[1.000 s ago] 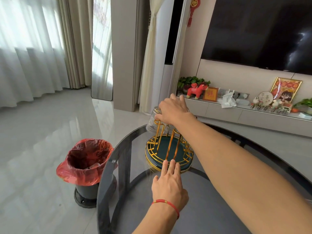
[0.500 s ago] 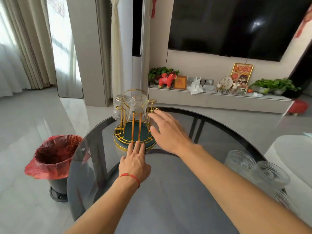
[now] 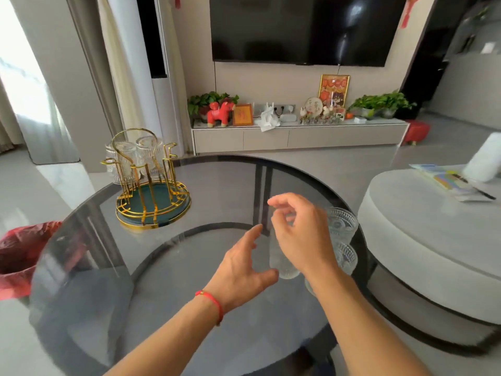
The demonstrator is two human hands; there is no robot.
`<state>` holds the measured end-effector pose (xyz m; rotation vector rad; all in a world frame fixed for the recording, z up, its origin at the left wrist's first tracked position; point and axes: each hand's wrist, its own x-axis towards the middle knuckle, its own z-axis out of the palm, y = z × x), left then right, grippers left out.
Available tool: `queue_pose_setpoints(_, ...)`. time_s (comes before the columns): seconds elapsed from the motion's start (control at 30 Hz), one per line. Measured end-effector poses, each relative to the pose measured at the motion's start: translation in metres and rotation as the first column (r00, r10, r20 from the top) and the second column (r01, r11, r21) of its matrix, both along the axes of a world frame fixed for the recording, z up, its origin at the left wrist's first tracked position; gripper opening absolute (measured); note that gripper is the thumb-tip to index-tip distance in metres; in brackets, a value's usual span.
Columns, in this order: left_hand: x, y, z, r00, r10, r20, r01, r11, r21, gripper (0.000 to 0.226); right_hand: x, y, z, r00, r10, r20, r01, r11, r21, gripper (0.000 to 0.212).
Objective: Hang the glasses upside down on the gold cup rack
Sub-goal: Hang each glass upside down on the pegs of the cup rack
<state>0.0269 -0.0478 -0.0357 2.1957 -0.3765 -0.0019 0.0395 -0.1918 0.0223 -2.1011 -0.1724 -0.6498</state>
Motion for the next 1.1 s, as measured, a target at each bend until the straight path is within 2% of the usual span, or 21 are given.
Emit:
queue_pose_setpoints(0.1,0.005,-0.029,-0.003,1.0,0.001,-0.004,-0.001,1.0,-0.03,0.105,0.0,-0.017,-0.001,0.997,-0.043,-0.059,0.045,0.998,0.034,0.026)
queue_pose_setpoints(0.2,0.013,-0.049,-0.002,0.999,0.054,0.004,-0.054,0.998,-0.045,0.11,-0.001,-0.031,-0.001,0.994,-0.076,-0.079,0.079,0.996,0.044,0.024)
queue_pose_setpoints(0.4,0.022,-0.043,0.0,0.99,0.079,0.119,-0.083,0.996,0.023,0.084,-0.004,-0.037,0.002,0.994,-0.07,-0.086,0.075,0.995,0.065,0.022)
queue_pose_setpoints(0.57,0.023,0.01,0.001,0.993,0.025,0.113,-0.039,0.991,0.129,0.087,-0.004,-0.026,0.0,0.993,0.025,-0.114,-0.02,0.999,0.041,0.023)
queue_pose_setpoints(0.67,0.026,0.049,0.003,0.989,0.118,0.094,-0.129,0.984,0.125,0.084,-0.005,-0.009,-0.007,0.973,0.152,-0.176,-0.146,0.988,0.045,0.023)
queue_pose_setpoints(0.77,0.032,0.077,0.009,0.939,0.343,-0.033,-0.344,0.937,-0.058,0.087,0.0,0.013,-0.02,0.924,0.241,-0.296,-0.235,0.97,0.058,0.02)
queue_pose_setpoints(0.83,0.033,0.093,0.013,0.882,0.433,-0.188,-0.469,0.844,-0.259,0.092,0.006,0.033,-0.026,0.889,0.258,-0.378,-0.253,0.965,0.063,0.021)
queue_pose_setpoints(0.9,0.035,0.1,0.016,0.859,0.407,-0.31,-0.508,0.753,-0.419,0.095,0.013,0.051,-0.032,0.854,0.265,-0.448,-0.227,0.964,0.138,0.031)
queue_pose_setpoints(0.97,0.036,0.107,0.017,0.863,0.34,-0.374,-0.5,0.681,-0.535,0.095,0.021,0.069,-0.037,0.796,0.314,-0.518,-0.186,0.94,0.285,0.037)
queue_pose_setpoints(1.03,0.038,0.111,0.018,0.877,0.251,-0.41,-0.468,0.636,-0.613,0.096,0.028,0.084,-0.041,0.71,0.451,-0.541,-0.135,0.841,0.524,0.034)
queue_pose_setpoints(1.1,0.041,0.115,0.014,0.887,0.188,-0.421,-0.443,0.604,-0.663,0.097,0.035,0.095,-0.045,0.66,0.581,-0.477,-0.076,0.683,0.727,0.036)
